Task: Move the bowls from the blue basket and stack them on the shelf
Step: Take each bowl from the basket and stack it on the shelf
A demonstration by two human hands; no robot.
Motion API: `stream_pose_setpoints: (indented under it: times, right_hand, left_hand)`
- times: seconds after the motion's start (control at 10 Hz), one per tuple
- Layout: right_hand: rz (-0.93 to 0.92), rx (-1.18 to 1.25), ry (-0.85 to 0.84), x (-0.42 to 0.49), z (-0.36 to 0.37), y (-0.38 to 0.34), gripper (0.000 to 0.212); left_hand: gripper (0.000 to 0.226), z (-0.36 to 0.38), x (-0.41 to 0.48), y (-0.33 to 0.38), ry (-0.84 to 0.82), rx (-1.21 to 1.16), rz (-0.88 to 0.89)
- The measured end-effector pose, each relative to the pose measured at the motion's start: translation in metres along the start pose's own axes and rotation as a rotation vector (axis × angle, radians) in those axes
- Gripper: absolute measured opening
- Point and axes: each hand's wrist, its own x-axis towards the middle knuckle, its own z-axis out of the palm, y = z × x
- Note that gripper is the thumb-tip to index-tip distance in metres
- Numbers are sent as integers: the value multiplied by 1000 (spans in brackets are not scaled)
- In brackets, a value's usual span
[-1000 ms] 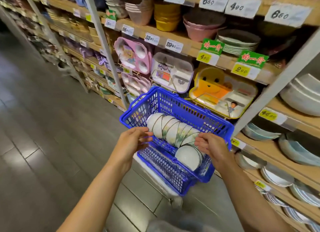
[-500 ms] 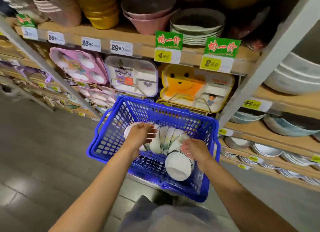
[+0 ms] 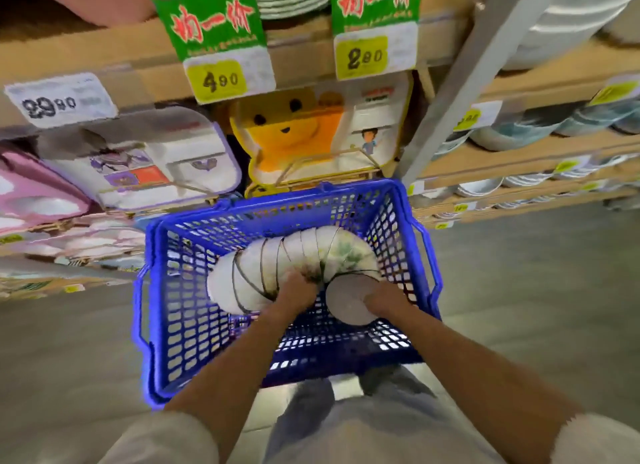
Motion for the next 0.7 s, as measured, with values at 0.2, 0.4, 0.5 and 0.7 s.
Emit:
stream_pose_setpoints:
  times: [0.2,0.4,0.5,0.7]
  right_hand:
    - [125,-121,48,21,16,9,41]
    - [183,-113,75,45,28,9,40]
    - [220,-49,77,52,36,13,38]
    - [232,21,75,49,37,16,39]
  left_hand:
    - [43,38,42,-22,-223,270,-39]
    - [38,73,71,-31,-309,-13,-135]
    - [39,85,80,-37,-207,-59,-199]
    - [36,93,87,-43,-135,-131,-219]
